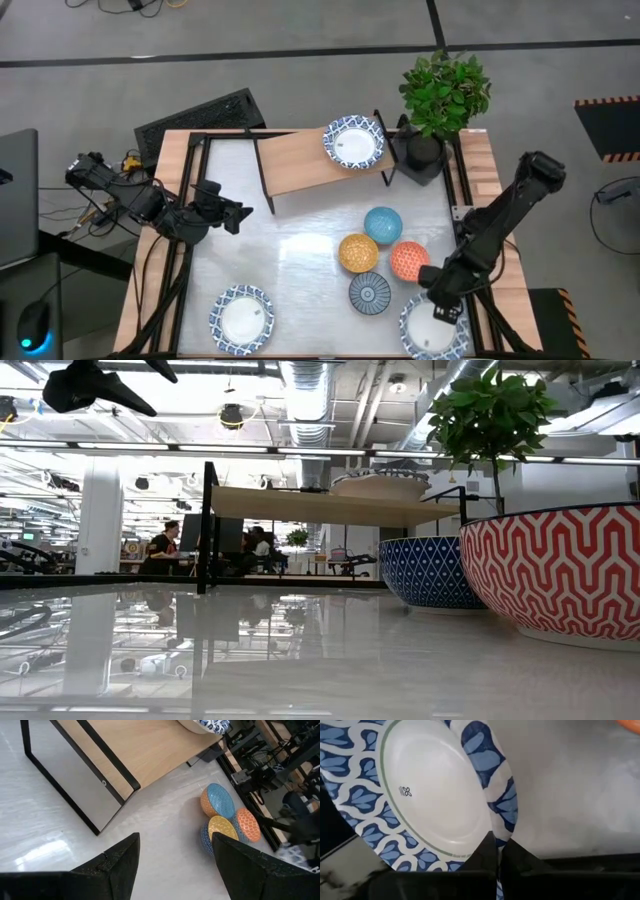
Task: Place and stack bowls onto a shelf
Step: Stack the white patterned bowl on top of the white patterned bowls on the shelf
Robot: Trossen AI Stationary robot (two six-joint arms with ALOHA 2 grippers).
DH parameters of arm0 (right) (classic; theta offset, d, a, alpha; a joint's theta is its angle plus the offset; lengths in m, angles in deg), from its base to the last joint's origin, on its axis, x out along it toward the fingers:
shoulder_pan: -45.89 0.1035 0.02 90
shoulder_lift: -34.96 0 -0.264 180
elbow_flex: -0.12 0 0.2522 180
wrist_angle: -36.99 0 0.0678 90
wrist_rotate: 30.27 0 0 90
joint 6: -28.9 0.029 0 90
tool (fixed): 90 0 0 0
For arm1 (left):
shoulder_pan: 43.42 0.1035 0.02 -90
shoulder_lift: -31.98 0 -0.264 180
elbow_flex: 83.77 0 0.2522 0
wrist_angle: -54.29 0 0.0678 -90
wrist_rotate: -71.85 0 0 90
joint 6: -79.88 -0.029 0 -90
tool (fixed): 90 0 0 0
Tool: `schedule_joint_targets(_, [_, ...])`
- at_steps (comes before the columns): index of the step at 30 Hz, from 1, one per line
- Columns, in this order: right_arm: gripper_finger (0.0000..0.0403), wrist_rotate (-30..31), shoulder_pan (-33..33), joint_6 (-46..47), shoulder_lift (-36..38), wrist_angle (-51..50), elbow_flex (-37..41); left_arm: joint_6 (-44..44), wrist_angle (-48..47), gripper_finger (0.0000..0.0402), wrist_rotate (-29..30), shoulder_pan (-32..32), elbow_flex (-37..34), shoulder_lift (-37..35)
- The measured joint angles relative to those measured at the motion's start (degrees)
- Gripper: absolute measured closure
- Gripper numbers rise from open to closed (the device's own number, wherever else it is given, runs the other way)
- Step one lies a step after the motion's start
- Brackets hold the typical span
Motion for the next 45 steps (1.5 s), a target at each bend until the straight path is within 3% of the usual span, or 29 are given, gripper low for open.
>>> schedule_joint_targets(4, [0.0382, 0.0, -1.6, 0.7, 2.0, -4.6, -7.6, -0.8, -0.2, 0.0169, 0.0, 0.0, 0.0, 0.0])
schedule_joint_targets(7, [0.0382, 4.1, -4.5, 1.6, 3.8, -6.2, -13.3, -1.1, -0.2, 0.0169, 0.0, 0.0, 0.0, 0.0])
schedule_joint_targets(10, [0.0382, 14.4, -9.1, 4.3, 5.3, -7.0, -17.9, -1.1, -0.1, 0.0169, 0.3, 0.0, 0.0, 0.0])
schedule_joint_targets(15, [0.038, 38.5, -19.5, 18.3, 6.7, -7.3, -22.4, -1.1, -0.1, 0.0169, 1.5, 0.0, 0.0, 0.0])
schedule_joint_targets(19, [0.0379, 49.2, -29.0, 21.5, 7.2, -4.2, -22.9, -2.1, 0.0, 0.0169, 3.0, 0.0, 0.0, 0.0])
schedule_joint_targets(23, [0.0381, 52.3, -39.4, 18.6, 5.9, 2.6, -22.9, -3.0, 0.0, 0.0169, 4.5, 0.0, 0.0, 0.0])
schedule_joint_targets(29, [0.0375, 49.9, -51.2, 15.8, 0.6, 8.4, -22.9, -3.0, 0.0, 0.0169, 5.4, 0.0, 0.0, 0.0])
schedule_joint_targets(45, [0.0379, 41.7, -65.5, 16.1, -0.7, 1.4, -22.9, -3.0, -0.1, 0.0169, 3.5, 0.0, 0.0, 0.0])
